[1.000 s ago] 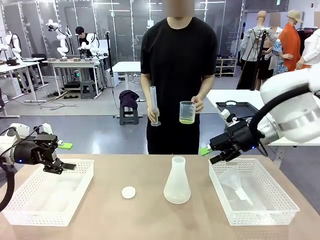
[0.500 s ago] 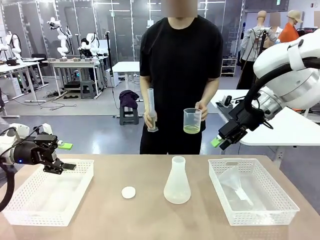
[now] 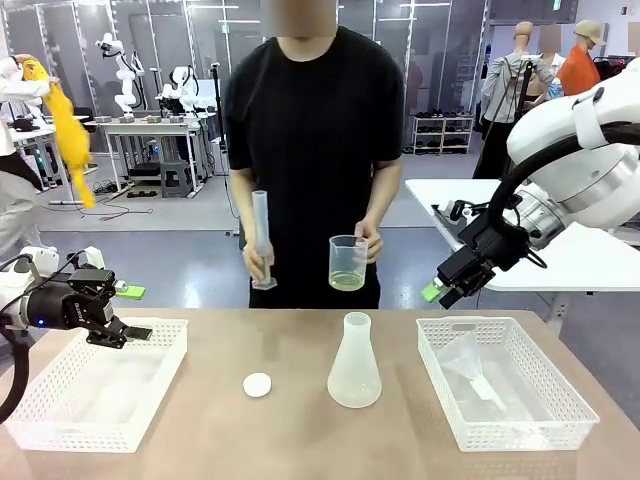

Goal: Prepare the solutions needed for the experiment.
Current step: Pick up the Plastic Funnel and insert it into the Big flask.

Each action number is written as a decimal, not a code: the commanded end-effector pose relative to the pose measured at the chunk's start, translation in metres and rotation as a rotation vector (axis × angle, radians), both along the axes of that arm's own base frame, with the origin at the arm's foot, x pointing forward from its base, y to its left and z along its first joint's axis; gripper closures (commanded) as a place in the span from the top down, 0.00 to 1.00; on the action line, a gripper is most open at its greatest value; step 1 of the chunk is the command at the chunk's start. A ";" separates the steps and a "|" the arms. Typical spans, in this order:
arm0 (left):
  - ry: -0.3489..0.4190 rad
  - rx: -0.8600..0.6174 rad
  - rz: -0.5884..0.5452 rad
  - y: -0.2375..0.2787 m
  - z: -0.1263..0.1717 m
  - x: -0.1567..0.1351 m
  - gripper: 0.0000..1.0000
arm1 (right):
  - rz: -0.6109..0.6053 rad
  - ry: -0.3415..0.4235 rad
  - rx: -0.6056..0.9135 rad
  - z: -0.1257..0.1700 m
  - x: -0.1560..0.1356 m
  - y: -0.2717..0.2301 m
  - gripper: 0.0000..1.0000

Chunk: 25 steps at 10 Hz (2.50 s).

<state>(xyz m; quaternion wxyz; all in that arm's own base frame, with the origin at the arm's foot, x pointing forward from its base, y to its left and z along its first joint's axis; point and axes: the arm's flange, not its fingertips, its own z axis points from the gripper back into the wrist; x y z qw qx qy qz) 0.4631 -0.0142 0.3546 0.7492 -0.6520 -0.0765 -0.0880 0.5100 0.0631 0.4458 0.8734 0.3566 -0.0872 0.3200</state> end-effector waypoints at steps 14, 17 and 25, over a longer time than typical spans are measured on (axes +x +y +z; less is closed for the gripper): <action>-0.003 0.004 0.013 -0.002 0.000 0.002 1.00 | 0.395 -0.296 -0.453 -0.011 0.038 0.021 1.00; -0.003 0.004 0.013 -0.002 0.000 0.002 1.00 | 0.607 -0.370 -0.565 -0.028 0.046 0.024 1.00; -0.003 0.004 0.013 -0.002 0.000 0.002 1.00 | 0.925 -0.333 -0.564 -0.074 0.066 0.014 1.00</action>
